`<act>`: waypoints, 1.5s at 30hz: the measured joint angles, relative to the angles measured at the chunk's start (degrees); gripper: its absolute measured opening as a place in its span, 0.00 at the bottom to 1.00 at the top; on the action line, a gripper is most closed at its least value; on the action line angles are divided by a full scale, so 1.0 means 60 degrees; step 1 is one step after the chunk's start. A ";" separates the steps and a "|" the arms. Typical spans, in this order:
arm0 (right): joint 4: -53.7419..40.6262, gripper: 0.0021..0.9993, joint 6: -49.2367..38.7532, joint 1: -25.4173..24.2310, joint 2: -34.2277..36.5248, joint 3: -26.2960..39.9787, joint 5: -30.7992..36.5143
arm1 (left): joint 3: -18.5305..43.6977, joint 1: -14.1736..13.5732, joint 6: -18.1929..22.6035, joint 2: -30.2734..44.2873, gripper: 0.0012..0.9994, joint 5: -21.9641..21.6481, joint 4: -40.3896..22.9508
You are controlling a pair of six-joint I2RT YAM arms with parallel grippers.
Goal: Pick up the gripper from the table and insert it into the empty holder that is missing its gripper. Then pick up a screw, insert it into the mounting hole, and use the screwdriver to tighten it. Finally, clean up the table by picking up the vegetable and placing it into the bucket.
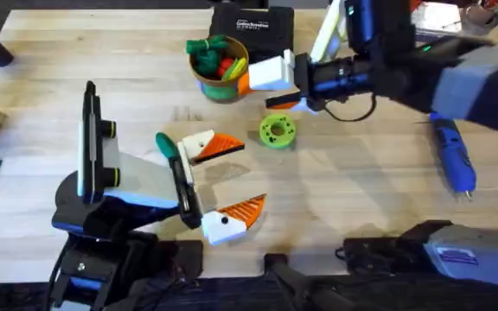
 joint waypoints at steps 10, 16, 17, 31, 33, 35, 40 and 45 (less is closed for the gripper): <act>-0.3845 1.00 -0.2428 0.1713 -0.0097 0.0535 0.5711 | 0.0000 0.0000 0.0000 0.0000 0.99 -0.0003 0.0000; -0.3716 0.82 -0.2963 0.2287 0.0228 0.0536 0.6429 | 0.0003 0.0000 0.0000 0.0000 0.99 -0.0002 0.0000; -0.3694 0.80 -0.3103 0.2399 0.0296 0.0538 0.6511 | 0.0003 0.0000 0.0000 0.0000 0.99 0.0000 0.0000; -0.3278 0.29 -0.3705 0.3182 0.1318 0.0538 0.7463 | 0.0003 0.0000 0.0000 0.0000 0.99 0.0000 0.0000; -0.3236 0.25 -0.3706 0.3178 0.1326 0.0537 0.7484 | 0.0002 0.0000 0.0000 0.0000 0.99 0.0000 0.0000; -0.3215 0.18 -0.3707 0.3182 0.1338 0.0537 0.7490 | 0.0003 0.0000 0.0000 0.0000 0.99 0.0000 0.0000; -0.3213 0.08 -0.3708 0.3178 0.1344 0.0535 0.7521 | 0.0000 0.0000 0.0000 0.0000 0.99 0.0000 0.0000; -0.3071 0.17 -0.3710 0.3182 0.1344 0.0536 0.7521 | 0.0002 0.0000 0.0000 0.0000 0.99 0.0000 0.0000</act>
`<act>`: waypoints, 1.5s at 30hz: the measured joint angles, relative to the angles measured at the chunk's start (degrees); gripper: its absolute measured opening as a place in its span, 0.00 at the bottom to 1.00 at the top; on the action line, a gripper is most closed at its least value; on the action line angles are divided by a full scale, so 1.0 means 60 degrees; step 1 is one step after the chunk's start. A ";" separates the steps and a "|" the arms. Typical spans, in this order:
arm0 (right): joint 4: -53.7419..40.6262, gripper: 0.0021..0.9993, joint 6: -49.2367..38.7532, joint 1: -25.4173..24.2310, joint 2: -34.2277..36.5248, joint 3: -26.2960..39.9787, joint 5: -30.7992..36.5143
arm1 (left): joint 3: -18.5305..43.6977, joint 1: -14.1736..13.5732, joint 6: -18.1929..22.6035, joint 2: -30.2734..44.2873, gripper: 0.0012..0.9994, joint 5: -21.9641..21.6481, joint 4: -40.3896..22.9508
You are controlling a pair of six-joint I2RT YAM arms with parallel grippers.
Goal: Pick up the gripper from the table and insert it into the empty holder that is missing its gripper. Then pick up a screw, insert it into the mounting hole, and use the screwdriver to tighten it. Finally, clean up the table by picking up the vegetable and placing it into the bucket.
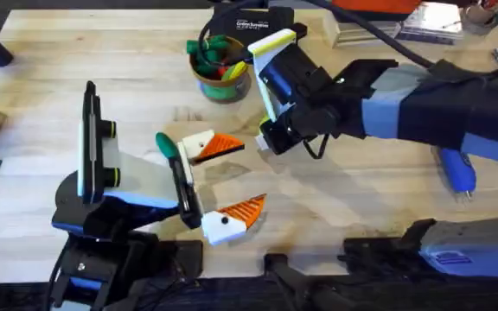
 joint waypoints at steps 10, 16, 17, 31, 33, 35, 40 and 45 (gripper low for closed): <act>0.0317 0.20 -0.0206 0.0000 0.0000 0.0000 0.0000 | 0.0002 0.0000 0.0000 0.0000 0.99 0.0000 0.0000; 0.0370 0.17 -0.0209 0.0015 0.0004 0.0002 0.0000 | -0.0001 0.0000 0.0000 0.0000 0.99 0.0000 0.0000; 0.0315 0.17 -0.0209 0.0015 0.0011 0.0002 0.0000 | 0.0002 0.0000 0.0000 0.0000 0.99 0.0000 0.0000; 0.0288 0.01 -0.0468 0.0015 0.0317 0.0104 0.0160 | 0.0002 0.0000 0.0000 0.0000 0.99 0.0000 0.0000; 0.0260 0.01 -0.0650 0.0015 0.0315 0.0109 0.0155 | -0.0002 0.0000 0.0000 0.0000 0.99 0.0000 0.0000; 0.0107 0.01 -0.0804 0.0015 0.0317 0.0163 0.0145 | 0.0001 0.0000 0.0000 0.0000 0.99 0.0000 0.0000; -0.0748 0.01 -0.1014 0.0015 0.0313 0.0507 0.0138 | 0.0002 0.0000 0.0000 0.0000 0.99 0.0000 0.0000; -0.1422 0.01 -0.1282 0.0015 0.0247 0.1297 0.0135 | 0.0001 0.0000 0.0000 0.0000 0.99 0.0000 0.0000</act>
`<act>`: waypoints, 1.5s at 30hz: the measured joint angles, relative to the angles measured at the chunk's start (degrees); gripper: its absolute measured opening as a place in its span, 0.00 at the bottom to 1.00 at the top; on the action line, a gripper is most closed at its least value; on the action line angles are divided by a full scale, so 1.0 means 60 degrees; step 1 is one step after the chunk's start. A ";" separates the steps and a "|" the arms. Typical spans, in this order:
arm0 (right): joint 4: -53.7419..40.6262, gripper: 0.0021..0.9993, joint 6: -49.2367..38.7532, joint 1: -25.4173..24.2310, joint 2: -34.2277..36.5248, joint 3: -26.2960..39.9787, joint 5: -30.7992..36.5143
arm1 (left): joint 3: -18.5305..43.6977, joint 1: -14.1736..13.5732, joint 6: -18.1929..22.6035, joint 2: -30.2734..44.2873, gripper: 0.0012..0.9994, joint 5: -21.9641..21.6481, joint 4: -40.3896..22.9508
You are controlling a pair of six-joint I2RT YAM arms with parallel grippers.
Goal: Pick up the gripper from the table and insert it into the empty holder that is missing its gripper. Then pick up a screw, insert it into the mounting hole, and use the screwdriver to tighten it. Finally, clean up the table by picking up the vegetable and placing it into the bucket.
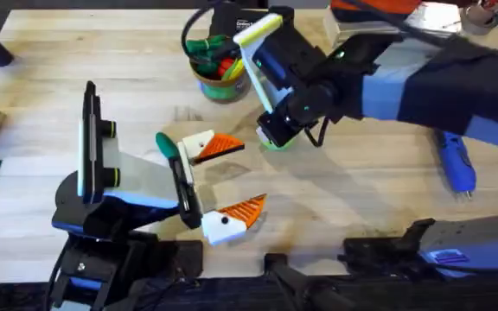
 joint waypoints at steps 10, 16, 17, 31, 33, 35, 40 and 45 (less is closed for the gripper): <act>-0.1670 0.01 -0.0670 0.0000 -0.0712 0.1922 -0.0011 | -0.0003 0.0000 0.0000 0.0000 0.99 0.0000 0.0000; -0.2575 0.01 -0.1060 0.0243 -0.0793 0.3432 -0.0372 | -0.0001 0.0000 0.0000 0.0000 0.99 -0.0002 0.0000; -0.2574 0.01 -0.1104 0.0350 -0.0793 0.3638 -0.0576 | 0.0000 0.0000 0.0000 0.0000 0.99 0.0000 0.0000; -0.2399 0.01 -0.1204 0.2271 -0.0793 0.4220 -0.1585 | 0.0000 0.0000 0.0000 0.0000 0.99 0.0000 0.0000; -0.2399 0.01 -0.1204 0.2408 -0.0789 0.4220 -0.1585 | 0.0000 0.0000 0.0000 0.0000 0.99 0.0000 0.0001; -0.2385 0.01 -0.1204 0.2531 -0.0757 0.4224 -0.1581 | -0.0003 0.0000 0.0000 0.0000 0.99 0.0000 0.0000; -0.2364 0.01 -0.1206 0.2645 -0.0411 0.4228 -0.1566 | 0.0000 0.0000 0.0000 0.0000 0.99 0.0000 0.0000; -0.2353 0.01 -0.1204 0.2645 -0.0272 0.4228 -0.1537 | 0.0000 0.0000 0.0000 0.0000 0.99 0.0000 0.0000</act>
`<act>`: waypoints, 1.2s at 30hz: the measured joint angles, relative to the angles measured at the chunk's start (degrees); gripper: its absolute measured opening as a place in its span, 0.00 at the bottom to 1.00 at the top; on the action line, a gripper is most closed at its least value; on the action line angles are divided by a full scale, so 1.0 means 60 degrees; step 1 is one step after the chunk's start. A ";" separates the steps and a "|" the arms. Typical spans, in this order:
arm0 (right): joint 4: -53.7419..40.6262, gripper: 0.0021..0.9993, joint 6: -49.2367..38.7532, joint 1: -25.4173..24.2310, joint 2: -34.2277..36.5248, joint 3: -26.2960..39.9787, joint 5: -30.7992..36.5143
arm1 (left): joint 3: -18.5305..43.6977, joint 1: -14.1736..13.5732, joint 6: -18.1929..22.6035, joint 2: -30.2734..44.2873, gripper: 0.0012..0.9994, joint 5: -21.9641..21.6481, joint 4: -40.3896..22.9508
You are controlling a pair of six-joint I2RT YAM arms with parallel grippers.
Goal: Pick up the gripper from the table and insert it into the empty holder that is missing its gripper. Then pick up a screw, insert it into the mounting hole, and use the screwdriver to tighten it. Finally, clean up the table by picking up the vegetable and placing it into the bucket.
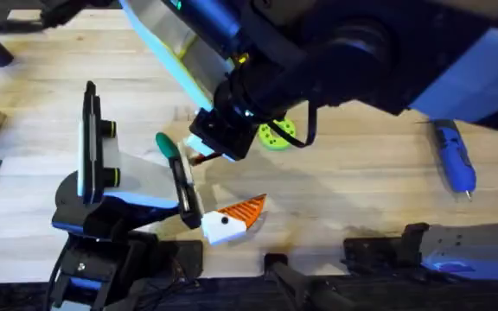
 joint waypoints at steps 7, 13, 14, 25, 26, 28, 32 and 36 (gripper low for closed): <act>0.0012 0.01 0.0000 0.0000 0.0074 0.0000 0.0000 | -0.0002 0.0000 0.0000 0.0000 0.99 0.0000 0.0000; -0.0012 0.01 0.0000 0.0132 0.0310 0.0000 0.0005 | -0.0002 0.0000 -0.0004 0.0000 0.99 0.0004 -0.0035; -0.0019 0.01 -0.0001 0.0158 0.0349 0.0000 0.0007 | 0.0000 0.0000 -0.0004 0.0000 0.99 0.0006 -0.0032; -0.0013 0.01 -0.0004 0.0171 0.0448 0.0004 0.0015 | -0.0003 0.0000 -0.0011 0.0000 0.99 0.0000 -0.0106; -0.0013 0.01 0.0005 0.0171 0.0448 0.0004 0.0034 | -0.0003 0.0000 -0.0011 0.0000 0.99 0.0000 -0.0102; -0.0017 0.24 -0.0014 0.0171 0.0448 0.0004 0.0080 | 0.0000 0.0000 -0.0007 0.0000 0.99 0.0003 -0.0087; -0.0014 0.81 -0.0033 0.0151 0.0445 0.0007 0.0607 | -0.0003 0.0000 -0.0011 0.0000 0.99 -0.0003 -0.0134; -0.0020 0.99 -0.0066 0.0089 0.0444 0.0055 0.1060 | -0.0004 0.0000 -0.0044 0.0000 0.99 -0.0011 -0.0158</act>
